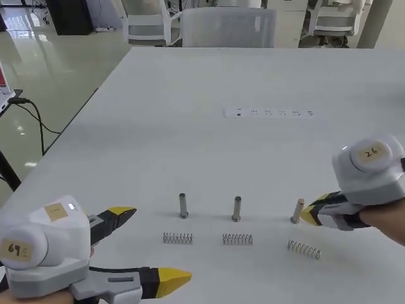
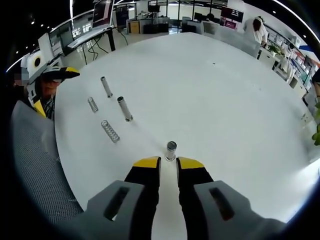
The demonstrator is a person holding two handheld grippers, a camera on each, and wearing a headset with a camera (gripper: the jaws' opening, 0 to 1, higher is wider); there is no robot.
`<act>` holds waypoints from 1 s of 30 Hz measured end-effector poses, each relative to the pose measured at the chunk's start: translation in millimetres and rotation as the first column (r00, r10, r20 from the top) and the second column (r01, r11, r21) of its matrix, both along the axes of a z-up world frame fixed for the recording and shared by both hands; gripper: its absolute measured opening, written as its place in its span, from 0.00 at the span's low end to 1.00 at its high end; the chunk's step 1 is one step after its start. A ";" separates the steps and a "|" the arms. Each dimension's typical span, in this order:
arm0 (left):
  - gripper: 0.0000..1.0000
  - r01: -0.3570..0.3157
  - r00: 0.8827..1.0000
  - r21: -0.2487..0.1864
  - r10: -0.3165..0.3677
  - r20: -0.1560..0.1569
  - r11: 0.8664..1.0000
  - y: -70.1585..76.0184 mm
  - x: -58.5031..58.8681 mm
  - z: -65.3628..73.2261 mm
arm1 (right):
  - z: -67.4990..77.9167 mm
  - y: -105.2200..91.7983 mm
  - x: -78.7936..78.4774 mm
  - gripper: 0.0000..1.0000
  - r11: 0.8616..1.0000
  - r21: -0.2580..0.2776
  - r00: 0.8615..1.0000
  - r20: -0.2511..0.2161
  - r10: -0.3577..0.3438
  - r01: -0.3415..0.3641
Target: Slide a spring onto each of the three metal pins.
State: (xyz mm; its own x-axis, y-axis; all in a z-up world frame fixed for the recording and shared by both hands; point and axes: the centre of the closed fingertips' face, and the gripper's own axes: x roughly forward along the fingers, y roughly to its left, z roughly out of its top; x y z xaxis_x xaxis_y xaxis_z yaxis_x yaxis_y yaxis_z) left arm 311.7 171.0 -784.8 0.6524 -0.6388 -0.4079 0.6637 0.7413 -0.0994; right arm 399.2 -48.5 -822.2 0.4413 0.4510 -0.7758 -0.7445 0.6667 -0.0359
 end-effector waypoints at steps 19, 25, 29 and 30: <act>0.90 0.001 1.000 -0.001 -0.001 0.001 1.000 -0.3 0.3 -0.1 | -24.2 -1.3 -42.3 0.19 0.980 -0.036 0.975 -0.119 0.190 -0.196; 0.90 -0.003 1.000 -0.001 0.003 0.000 1.000 0.1 -0.2 -0.1 | -32.3 -3.6 -44.6 0.19 0.973 -0.060 0.968 -0.137 0.212 -0.222; 0.90 -0.004 1.000 -0.001 0.004 0.000 1.000 -0.1 -0.6 0.1 | -37.8 -4.9 -47.7 0.19 0.963 -0.090 0.959 -0.150 0.240 -0.255; 0.90 -0.004 1.000 -0.001 0.004 0.000 1.000 0.0 -0.5 0.1 | -38.6 -5.3 -47.8 0.19 0.960 -0.099 0.957 -0.150 0.246 -0.262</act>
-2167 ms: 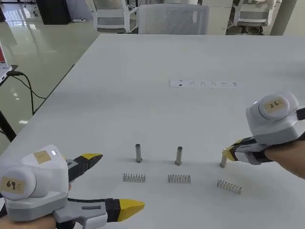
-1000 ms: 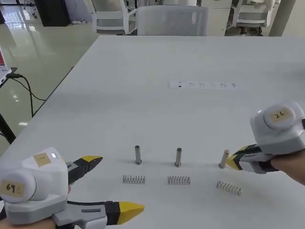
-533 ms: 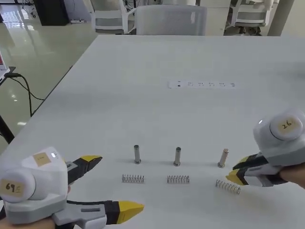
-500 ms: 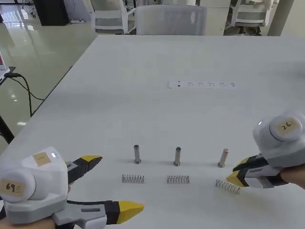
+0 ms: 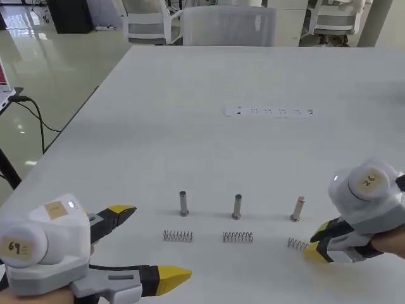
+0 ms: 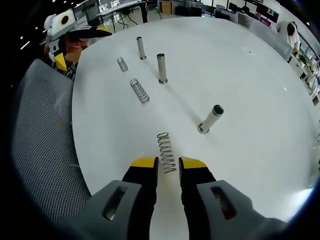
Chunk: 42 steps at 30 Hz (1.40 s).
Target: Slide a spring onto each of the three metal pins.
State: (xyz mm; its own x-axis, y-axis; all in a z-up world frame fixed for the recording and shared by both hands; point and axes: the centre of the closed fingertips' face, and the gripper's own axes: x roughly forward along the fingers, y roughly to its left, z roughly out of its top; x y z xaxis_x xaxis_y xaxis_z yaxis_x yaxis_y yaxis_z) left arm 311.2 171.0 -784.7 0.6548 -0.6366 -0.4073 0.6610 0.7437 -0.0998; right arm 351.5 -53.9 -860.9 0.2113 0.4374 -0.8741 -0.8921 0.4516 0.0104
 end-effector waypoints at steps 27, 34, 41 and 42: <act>0.82 0.038 0.999 -0.007 -0.038 -0.006 0.999 -7.2 -4.6 -0.7 | 5.7 7.5 -6.4 0.13 0.995 -0.044 0.996 0.025 0.087 -0.086; 0.78 0.068 0.998 -0.010 -0.068 -0.016 0.998 -14.3 -7.3 -3.6 | 12.8 17.3 -8.6 0.13 0.993 -0.037 0.994 0.024 0.111 -0.110; 0.75 0.118 0.993 0.000 -0.118 -0.028 0.993 -26.8 -10.0 -9.2 | 22.5 32.5 -10.7 0.13 0.990 -0.018 0.989 0.028 0.143 -0.143; 0.75 0.128 0.991 0.003 -0.128 -0.029 0.992 -28.7 -9.6 -9.7 | 23.8 35.1 -11.1 0.13 0.989 -0.018 0.988 0.030 0.150 -0.149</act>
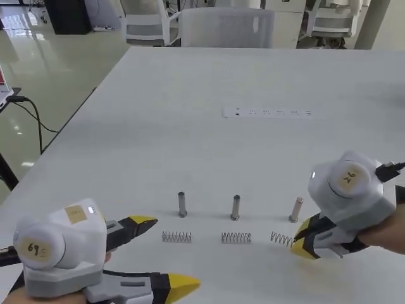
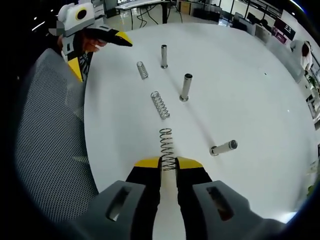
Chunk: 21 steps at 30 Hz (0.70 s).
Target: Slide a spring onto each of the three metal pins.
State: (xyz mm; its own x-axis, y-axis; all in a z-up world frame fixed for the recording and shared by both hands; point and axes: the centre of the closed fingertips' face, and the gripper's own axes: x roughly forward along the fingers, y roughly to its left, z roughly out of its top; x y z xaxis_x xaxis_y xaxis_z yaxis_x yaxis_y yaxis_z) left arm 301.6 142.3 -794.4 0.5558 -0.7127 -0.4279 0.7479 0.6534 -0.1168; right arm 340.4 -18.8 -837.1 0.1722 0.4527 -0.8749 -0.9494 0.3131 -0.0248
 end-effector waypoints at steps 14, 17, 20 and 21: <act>0.67 0.140 0.990 0.039 -0.140 0.008 0.989 -28.2 4.4 4.2 | 16.2 23.6 -6.1 0.13 0.997 0.015 0.997 0.019 0.073 -0.073; 0.65 0.160 0.987 0.042 -0.161 0.013 0.986 -32.8 6.7 6.3 | 19.1 27.9 -8.2 0.13 0.996 0.015 0.996 0.023 0.089 -0.089; 0.63 0.179 0.984 0.041 -0.180 0.014 0.983 -37.4 6.9 7.4 | 21.8 32.7 -10.6 0.13 0.994 0.021 0.994 0.026 0.102 -0.103; 0.62 0.185 0.982 0.042 -0.186 0.014 0.982 -39.0 7.0 7.6 | 22.9 34.4 -11.5 0.13 0.994 0.021 0.994 0.027 0.107 -0.107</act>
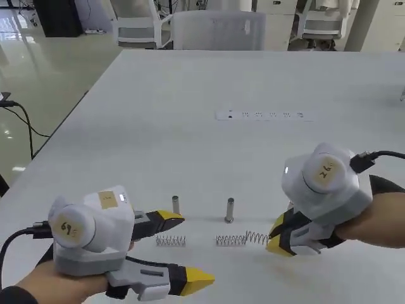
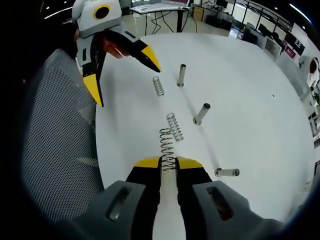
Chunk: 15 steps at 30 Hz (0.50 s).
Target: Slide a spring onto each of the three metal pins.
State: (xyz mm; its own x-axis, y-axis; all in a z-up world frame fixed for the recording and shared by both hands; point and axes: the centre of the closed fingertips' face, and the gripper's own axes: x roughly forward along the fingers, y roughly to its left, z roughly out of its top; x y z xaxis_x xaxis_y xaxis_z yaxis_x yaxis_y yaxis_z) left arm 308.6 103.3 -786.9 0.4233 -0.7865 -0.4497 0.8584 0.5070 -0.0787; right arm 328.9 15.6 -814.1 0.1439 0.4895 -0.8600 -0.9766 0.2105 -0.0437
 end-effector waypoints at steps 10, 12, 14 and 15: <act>0.57 0.057 0.998 0.021 -0.057 0.017 0.998 -12.6 3.1 1.4 | 14.0 22.2 -3.5 0.13 0.998 0.016 0.997 0.030 0.065 -0.065; 0.56 0.066 0.998 0.021 -0.066 0.021 0.998 -15.0 3.6 1.9 | 15.7 25.8 -5.5 0.13 0.997 0.018 0.996 0.032 0.081 -0.081; 0.55 0.075 0.997 0.025 -0.076 0.024 0.997 -17.4 4.2 1.5 | 16.4 28.4 -7.4 0.13 0.995 0.012 0.995 0.034 0.099 -0.099; 0.54 0.077 0.997 0.026 -0.077 0.024 0.997 -17.9 4.3 1.4 | 16.5 29.0 -7.7 0.13 0.995 0.010 0.994 0.034 0.101 -0.102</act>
State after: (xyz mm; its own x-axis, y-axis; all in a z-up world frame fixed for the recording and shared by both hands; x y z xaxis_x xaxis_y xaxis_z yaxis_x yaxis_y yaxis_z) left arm 312.9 85.4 -785.4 0.3733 -0.8058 -0.4597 0.8965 0.4408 -0.0447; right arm 321.1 44.5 -797.6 0.1217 0.5134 -0.8495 -0.9910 0.1110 -0.0748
